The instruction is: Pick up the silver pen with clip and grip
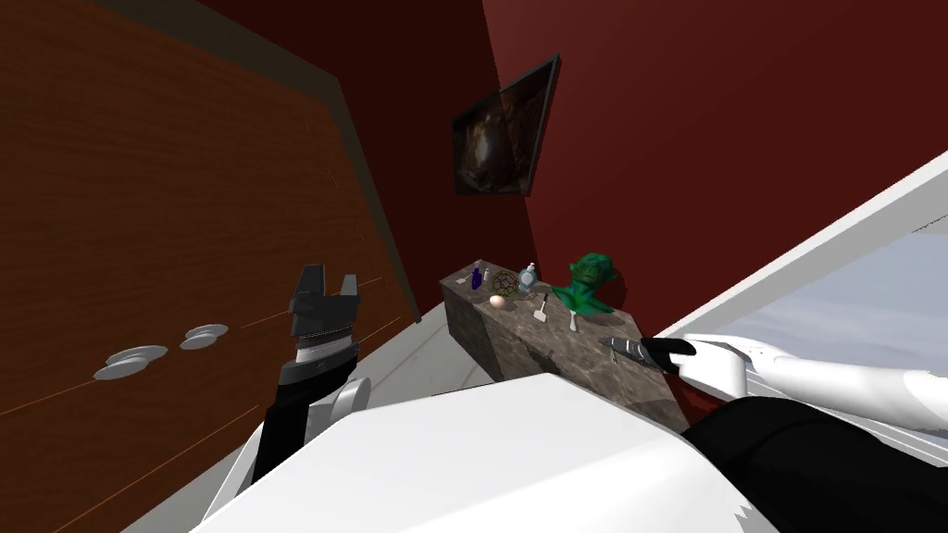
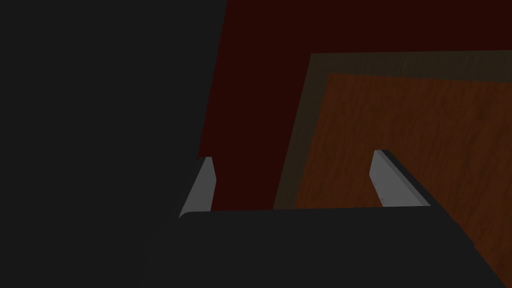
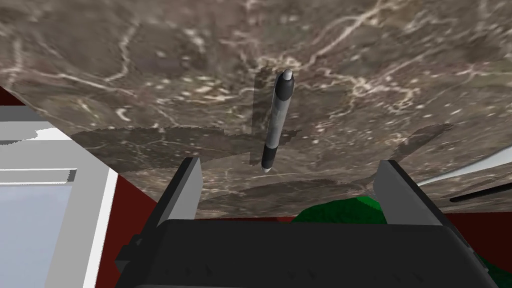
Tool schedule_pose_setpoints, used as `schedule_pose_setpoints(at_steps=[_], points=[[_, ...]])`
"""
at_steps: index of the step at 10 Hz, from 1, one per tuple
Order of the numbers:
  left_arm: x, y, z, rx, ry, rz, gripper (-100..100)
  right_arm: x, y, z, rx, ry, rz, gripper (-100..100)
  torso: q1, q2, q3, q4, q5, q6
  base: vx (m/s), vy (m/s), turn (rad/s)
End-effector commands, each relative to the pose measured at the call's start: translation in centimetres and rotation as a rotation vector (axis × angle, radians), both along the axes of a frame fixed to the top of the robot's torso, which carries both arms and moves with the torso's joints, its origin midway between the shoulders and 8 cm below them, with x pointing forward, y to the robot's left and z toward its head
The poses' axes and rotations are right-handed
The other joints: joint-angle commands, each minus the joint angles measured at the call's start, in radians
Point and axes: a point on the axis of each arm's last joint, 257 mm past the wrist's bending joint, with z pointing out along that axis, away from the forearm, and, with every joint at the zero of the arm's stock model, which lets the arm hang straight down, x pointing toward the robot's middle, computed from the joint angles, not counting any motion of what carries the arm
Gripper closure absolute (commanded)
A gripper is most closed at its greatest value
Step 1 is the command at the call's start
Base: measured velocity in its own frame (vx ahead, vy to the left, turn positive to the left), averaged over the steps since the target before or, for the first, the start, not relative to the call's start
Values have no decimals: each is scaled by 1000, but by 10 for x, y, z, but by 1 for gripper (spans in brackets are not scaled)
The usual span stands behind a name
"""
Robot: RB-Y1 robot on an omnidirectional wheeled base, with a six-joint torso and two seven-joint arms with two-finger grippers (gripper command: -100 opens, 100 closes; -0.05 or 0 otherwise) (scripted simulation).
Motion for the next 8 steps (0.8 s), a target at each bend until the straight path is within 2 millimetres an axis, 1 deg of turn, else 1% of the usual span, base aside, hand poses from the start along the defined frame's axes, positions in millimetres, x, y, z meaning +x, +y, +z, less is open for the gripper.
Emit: schedule_pose_setpoints(at_steps=[1, 2, 4, 5, 6, 7, 8], points=[[0, 0, 0, 0, 0, 0, 0, -11, -4, 0, -8, 24, -20, -100, 0, 0, 0, 0, 0, 0, 63, 11, 52], [0, 0, 0, 0, 0, 0, 0, -11, -4, 0, -8, 24, -20, -100, -1, 3, 1, 1, 0, 1, 14, 1, -13], [0, 0, 0, 0, 0, 0, 0, -40, -17, -5, -21, 78, -73, -100, -1, 6, 4, 2, 0, 0, 36, 10, 111], [0, 0, 0, 0, 0, 0, 0, -40, -17, -5, -21, 78, -73, -100, -1, 5, 3, 1, 0, 0, 47, 8, 28], [0, 0, 0, 0, 0, 0, 0, -61, -25, -8, -28, 114, -109, -100, -1, 5, 3, 1, 0, 1, 61, 16, 104], [0, 0, 0, 0, 0, 0, 0, -61, -25, -8, -28, 114, -109, -100, -1, 4, 3, 1, 0, 0, 59, 2, 51], [0, 0, 0, 0, 0, 0, 0, -57, -24, -6, -28, 110, -99, -100, -1, 4, 3, 1, 0, 1, 23, -2, 1]])
